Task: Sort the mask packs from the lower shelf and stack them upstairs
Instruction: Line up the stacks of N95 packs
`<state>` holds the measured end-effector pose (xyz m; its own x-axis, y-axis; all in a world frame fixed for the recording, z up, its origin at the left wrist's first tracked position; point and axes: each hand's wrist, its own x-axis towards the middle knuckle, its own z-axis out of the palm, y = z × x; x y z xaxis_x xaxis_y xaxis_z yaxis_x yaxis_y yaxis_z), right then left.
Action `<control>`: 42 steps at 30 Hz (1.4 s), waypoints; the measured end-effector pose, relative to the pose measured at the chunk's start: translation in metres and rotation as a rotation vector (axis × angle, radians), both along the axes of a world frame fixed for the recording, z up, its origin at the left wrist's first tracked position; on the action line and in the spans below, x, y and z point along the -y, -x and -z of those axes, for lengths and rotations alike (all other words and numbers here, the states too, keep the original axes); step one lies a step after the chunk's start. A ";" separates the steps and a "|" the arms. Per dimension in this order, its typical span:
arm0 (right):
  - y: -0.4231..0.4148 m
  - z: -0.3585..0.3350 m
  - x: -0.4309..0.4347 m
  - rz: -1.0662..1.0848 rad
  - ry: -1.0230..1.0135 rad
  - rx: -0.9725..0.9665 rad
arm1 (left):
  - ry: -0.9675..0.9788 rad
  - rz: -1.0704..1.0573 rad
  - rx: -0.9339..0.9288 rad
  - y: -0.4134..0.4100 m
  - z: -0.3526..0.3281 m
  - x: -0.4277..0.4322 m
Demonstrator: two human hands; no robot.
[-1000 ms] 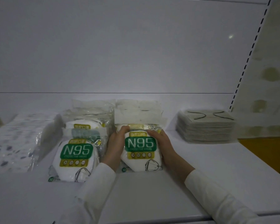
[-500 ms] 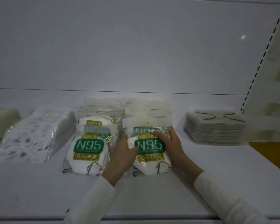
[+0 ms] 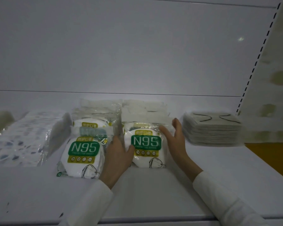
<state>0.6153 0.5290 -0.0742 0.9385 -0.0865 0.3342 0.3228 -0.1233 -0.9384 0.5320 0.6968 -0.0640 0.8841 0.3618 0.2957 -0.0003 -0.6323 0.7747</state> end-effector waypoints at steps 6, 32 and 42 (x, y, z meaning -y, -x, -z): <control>0.016 -0.037 0.014 0.111 0.088 0.397 | 0.044 0.018 0.218 0.033 -0.033 -0.050; 0.076 0.005 -0.144 -0.045 0.692 0.395 | 0.402 -0.053 0.209 0.023 0.001 -0.157; 0.077 0.008 -0.145 -0.069 0.846 0.302 | 0.294 -0.008 0.131 0.013 0.007 -0.158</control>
<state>0.5387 0.6742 -0.0819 0.7942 0.3534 0.4942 0.5732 -0.7056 -0.4166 0.5186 0.8551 -0.0706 0.8423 0.4553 0.2884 -0.1079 -0.3819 0.9179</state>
